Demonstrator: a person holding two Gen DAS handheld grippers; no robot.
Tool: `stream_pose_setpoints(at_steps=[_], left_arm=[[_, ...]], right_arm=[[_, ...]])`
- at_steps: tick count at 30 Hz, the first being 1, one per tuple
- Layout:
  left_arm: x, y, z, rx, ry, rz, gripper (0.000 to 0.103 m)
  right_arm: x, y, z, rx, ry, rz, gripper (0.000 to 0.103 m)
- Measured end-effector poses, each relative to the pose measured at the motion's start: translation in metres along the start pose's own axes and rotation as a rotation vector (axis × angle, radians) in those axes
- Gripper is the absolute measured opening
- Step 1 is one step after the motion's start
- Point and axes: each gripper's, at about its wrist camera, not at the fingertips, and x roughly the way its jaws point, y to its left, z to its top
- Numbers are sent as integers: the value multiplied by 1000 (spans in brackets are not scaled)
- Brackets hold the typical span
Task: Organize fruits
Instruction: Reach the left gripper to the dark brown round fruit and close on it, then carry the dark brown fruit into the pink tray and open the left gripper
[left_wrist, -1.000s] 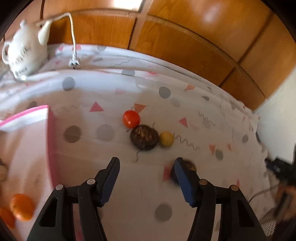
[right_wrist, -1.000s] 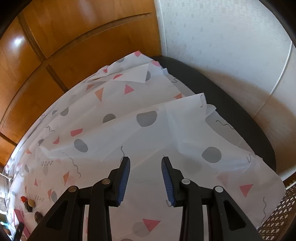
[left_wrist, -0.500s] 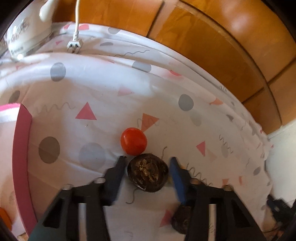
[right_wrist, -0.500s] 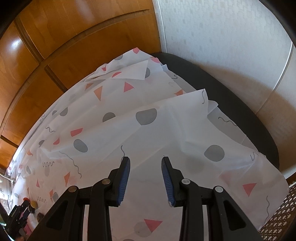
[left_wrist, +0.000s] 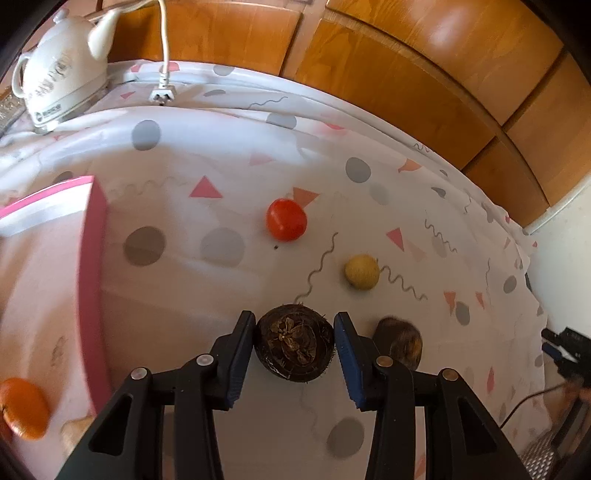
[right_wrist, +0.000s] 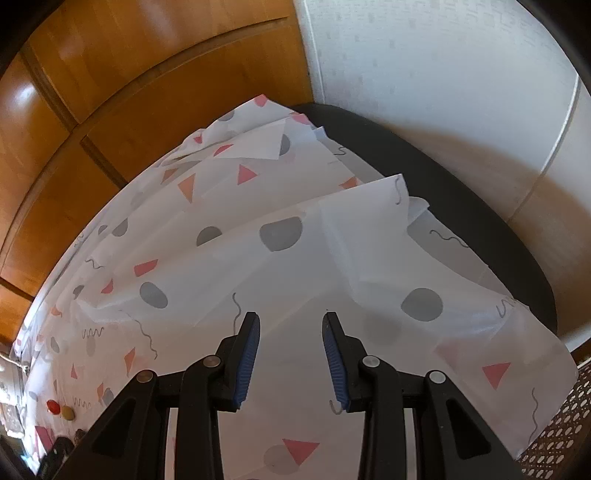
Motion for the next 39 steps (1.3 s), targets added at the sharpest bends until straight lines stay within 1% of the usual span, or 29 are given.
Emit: stream_pose_setpoints(at_steps=[7, 13, 19, 22, 26, 31, 34, 39], left_arm=[[-22, 7, -9, 21, -40, 15, 44], [-46, 23, -13, -11, -79, 10, 44], [-79, 48, -12, -47, -147, 20, 44], [-95, 70, -10, -68, -185, 58, 44], [-103, 104, -9, -123, -195, 111, 44], [-106, 137, -9, -160, -207, 181, 44], [-106, 152, -9, -182, -206, 212, 44], [-104, 165, -12, -204, -198, 236, 44]], right_arm=[[-1, -2, -1, 8, -2, -8, 35], [-3, -5, -1, 21, -2, 0, 35], [-4, -4, -3, 18, -4, 11, 35], [-6, -3, -4, 19, -6, 15, 35], [-7, -3, -5, 17, -11, 20, 35], [-9, -1, -6, 13, -7, 22, 35], [-9, -1, -6, 8, -10, 18, 35], [-9, 1, -6, 3, -12, 13, 35]])
